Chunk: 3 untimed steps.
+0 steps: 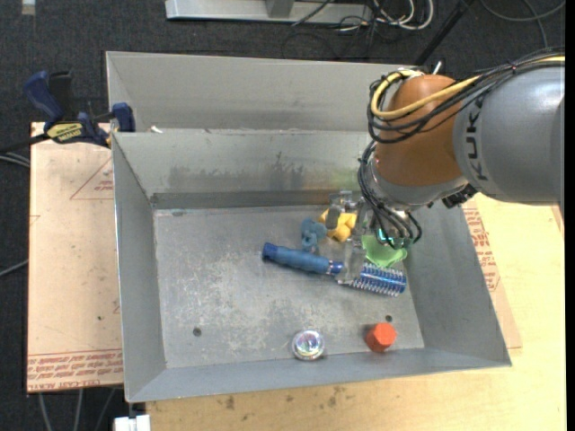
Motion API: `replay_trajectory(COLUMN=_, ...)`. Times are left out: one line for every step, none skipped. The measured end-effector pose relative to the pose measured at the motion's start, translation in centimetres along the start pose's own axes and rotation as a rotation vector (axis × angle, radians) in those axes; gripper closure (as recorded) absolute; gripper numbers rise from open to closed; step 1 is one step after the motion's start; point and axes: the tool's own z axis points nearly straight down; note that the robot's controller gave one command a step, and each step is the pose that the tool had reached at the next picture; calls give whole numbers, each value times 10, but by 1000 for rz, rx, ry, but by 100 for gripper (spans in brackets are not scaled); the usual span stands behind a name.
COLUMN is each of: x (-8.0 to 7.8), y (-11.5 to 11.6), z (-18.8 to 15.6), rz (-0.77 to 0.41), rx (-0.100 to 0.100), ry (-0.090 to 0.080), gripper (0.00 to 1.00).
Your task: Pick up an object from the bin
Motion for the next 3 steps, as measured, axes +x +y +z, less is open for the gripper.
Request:
replay_trajectory(x=33, y=-20, z=66, rz=246, rx=0, ry=-3, gripper=0)
replay_trajectory(x=31, y=-20, z=64, rz=244, rx=0, ry=-7, gripper=100)
replay_trajectory(x=-22, y=2, z=-35, rz=243, rx=-2, ry=-17, gripper=100)
